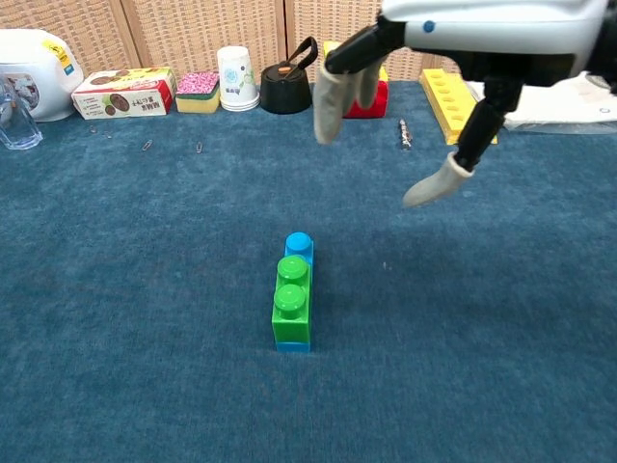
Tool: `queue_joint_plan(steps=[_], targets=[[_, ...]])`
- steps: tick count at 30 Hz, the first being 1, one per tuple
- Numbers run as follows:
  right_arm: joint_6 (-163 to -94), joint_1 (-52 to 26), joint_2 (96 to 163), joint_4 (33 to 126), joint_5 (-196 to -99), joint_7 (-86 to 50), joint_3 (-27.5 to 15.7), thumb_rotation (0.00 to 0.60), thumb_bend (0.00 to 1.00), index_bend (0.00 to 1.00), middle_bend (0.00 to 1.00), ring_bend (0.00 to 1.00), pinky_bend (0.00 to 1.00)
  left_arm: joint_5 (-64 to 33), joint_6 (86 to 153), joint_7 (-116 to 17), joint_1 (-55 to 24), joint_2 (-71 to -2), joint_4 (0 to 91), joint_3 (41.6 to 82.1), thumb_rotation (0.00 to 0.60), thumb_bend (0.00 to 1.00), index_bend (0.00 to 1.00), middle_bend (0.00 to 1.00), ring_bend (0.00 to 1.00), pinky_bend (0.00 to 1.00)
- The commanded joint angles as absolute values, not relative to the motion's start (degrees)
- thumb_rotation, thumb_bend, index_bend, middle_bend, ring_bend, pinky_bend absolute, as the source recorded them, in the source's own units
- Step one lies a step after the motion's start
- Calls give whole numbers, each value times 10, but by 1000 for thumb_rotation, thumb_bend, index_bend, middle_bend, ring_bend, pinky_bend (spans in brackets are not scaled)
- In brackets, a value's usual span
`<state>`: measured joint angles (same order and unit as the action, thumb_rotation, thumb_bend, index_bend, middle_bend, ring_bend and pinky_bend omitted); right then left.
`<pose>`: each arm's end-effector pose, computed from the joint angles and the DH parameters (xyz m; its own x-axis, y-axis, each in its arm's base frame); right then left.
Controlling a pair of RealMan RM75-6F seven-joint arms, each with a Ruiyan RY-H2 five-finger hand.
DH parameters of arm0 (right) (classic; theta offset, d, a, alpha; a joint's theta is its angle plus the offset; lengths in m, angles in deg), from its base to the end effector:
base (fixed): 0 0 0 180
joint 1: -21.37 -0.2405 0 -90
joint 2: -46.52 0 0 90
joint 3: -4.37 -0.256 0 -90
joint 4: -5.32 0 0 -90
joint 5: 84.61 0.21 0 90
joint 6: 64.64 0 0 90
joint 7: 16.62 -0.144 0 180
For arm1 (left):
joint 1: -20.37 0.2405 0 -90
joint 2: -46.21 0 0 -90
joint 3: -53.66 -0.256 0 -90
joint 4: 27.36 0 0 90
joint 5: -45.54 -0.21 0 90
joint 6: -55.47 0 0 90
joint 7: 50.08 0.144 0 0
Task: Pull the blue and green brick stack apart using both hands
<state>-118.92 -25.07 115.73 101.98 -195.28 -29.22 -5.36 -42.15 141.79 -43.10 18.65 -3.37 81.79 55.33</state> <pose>-0.0680 -0.2984 0.0573 0.4932 -0.1611 0.8549 -0.4636 -0.8802 0.1016 -0.2724 0.1579 0.2075 0.4721 0.0260 0.8812 0.8815 -0.0004 -0.4723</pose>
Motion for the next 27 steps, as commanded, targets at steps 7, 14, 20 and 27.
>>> queue_joint_plan(steps=[7, 14, 20, 27], targets=[[-1140, -317, 1203, 998, -1947, -234, -55, 600, 1, 353, 328, 229, 202, -408, 1407, -451, 181, -24, 809, 554, 525, 218, 160, 144, 31, 198], [-1124, -344, 1236, 976, -1943, -177, -44, 600, 0, 353, 328, 224, 187, -405, 1409, -466, 184, -21, 799, 551, 520, 219, 160, 144, 31, 198], [-1099, -366, 1250, 970, -1934, -145, -33, 600, 0, 353, 328, 219, 187, -403, 1412, -478, 189, -17, 792, 547, 522, 219, 160, 144, 31, 198], [-1070, -396, 1266, 965, -1924, -118, -25, 600, 0, 353, 327, 211, 166, -404, 1418, -486, 195, -17, 787, 543, 520, 219, 160, 144, 31, 199]])
